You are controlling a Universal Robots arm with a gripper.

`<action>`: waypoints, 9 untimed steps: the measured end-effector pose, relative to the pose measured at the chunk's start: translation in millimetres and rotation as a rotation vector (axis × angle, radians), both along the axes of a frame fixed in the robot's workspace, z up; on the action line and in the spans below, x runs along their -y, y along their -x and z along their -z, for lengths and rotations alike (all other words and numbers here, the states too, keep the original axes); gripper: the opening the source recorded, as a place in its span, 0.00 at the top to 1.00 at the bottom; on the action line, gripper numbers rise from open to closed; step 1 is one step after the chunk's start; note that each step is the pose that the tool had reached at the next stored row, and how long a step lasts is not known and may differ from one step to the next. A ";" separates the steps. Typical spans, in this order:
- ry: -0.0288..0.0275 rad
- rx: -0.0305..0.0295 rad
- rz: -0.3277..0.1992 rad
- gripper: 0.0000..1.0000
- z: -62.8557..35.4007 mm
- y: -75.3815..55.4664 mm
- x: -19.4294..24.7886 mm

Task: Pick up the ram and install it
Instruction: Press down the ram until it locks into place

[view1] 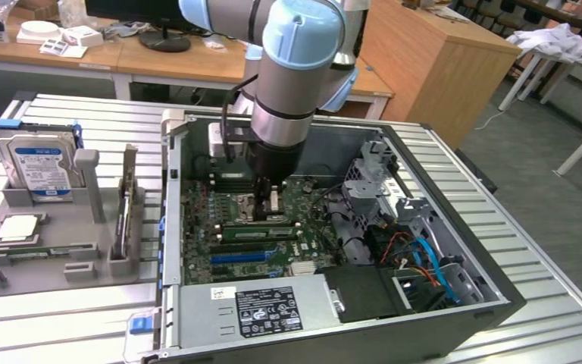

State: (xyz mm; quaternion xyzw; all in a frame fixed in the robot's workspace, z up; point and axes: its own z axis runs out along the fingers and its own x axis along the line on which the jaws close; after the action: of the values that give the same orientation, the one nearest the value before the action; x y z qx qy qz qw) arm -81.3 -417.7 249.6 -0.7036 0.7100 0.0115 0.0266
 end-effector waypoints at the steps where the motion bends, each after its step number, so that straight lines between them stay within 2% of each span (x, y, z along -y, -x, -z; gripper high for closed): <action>1: 0.0000 -0.0006 0.000 0.89 0.0 0.0 0.0; 3: -0.0001 -0.0048 0.001 0.89 0.0 -1.0 0.0; 9: 0.0000 -0.0312 0.001 0.89 0.0 -7.1 0.0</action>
State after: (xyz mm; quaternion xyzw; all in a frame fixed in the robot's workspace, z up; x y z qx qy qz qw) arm -74.2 -417.7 249.6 -0.7030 0.7107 0.0225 0.0156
